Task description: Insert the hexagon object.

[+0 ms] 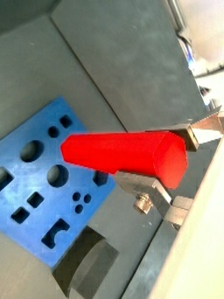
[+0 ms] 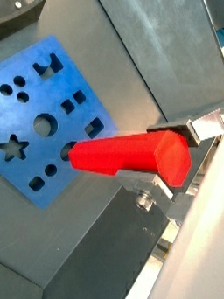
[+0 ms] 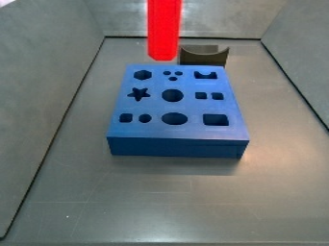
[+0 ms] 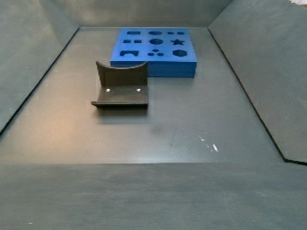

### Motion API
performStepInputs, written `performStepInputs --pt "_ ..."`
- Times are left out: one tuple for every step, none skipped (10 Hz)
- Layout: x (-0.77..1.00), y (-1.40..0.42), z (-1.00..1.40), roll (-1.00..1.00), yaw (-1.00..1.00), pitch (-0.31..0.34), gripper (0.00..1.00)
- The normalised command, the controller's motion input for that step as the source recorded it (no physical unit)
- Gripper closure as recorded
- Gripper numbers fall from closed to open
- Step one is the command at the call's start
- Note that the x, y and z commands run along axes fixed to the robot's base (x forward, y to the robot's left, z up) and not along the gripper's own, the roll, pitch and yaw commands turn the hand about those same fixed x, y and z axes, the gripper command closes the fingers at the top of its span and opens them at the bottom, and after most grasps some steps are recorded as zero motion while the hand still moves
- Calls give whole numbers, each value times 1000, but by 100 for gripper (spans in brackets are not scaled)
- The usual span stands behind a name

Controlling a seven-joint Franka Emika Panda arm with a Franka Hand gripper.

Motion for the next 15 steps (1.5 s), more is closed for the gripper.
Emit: performStepInputs --pt "-229 354 -594 79 -634 0 100" --pt "-206 420 -689 81 -569 37 100" --pt "-177 420 -737 47 -611 50 100" --pt "-149 366 -743 24 -691 49 100" --pt "-154 360 -683 10 -703 16 100" --pt "-189 397 -463 16 -631 0 100" --pt "-246 600 -251 0 -374 -20 100" --pt "-237 654 -143 0 -280 -50 100" --pt "-191 643 -43 -20 -254 -83 100" --pt "-174 609 -17 -6 -297 -77 100" --pt "-146 534 -34 0 -403 -44 100" --pt "-34 460 -17 0 -500 -10 100" --pt "26 300 0 -23 -660 0 100" --pt "151 71 0 -71 -851 0 100" --pt "234 194 -80 -157 -546 -51 100"
